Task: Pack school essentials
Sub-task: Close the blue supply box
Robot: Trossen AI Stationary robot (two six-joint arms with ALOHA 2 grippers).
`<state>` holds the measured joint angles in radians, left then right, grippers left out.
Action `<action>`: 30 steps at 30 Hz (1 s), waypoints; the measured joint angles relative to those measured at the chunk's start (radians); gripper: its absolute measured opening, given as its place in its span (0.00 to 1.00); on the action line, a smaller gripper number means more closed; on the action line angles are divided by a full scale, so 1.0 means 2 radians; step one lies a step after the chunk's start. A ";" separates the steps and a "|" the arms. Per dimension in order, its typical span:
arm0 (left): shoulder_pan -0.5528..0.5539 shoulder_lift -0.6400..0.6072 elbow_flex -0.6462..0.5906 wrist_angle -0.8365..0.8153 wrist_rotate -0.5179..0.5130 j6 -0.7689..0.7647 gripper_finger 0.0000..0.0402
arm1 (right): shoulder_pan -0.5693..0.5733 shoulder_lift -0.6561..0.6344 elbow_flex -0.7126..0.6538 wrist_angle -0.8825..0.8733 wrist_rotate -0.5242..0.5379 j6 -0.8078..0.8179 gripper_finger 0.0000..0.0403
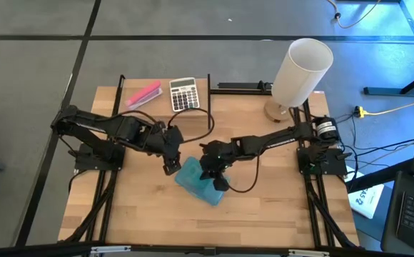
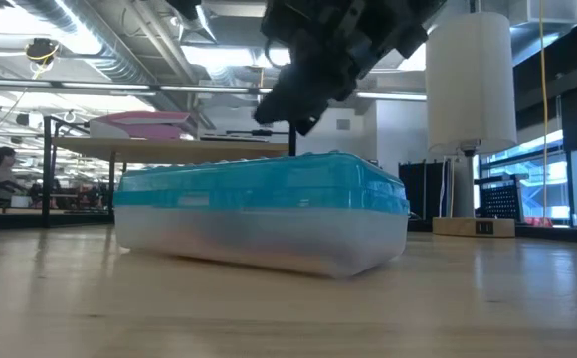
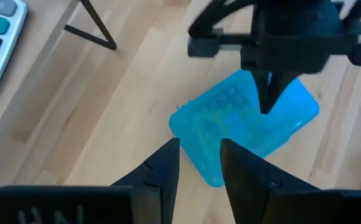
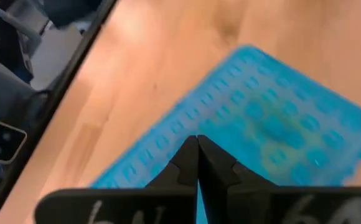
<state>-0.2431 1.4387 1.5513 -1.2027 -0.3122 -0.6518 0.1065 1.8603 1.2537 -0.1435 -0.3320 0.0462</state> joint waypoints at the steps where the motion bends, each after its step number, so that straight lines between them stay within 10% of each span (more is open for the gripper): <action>1: -0.002 0.000 0.000 0.000 0.000 0.000 0.27 | 0.003 0.004 0.000 0.013 0.000 -0.001 0.01; 30: -0.017 0.000 0.000 -0.027 0.009 0.005 0.27 | 0.007 0.077 0.001 0.072 0.006 0.077 0.01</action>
<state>-0.2768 1.4395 1.5513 -1.2576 -0.2935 -0.6419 0.1201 2.0145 1.2553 0.0000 -0.3208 0.2010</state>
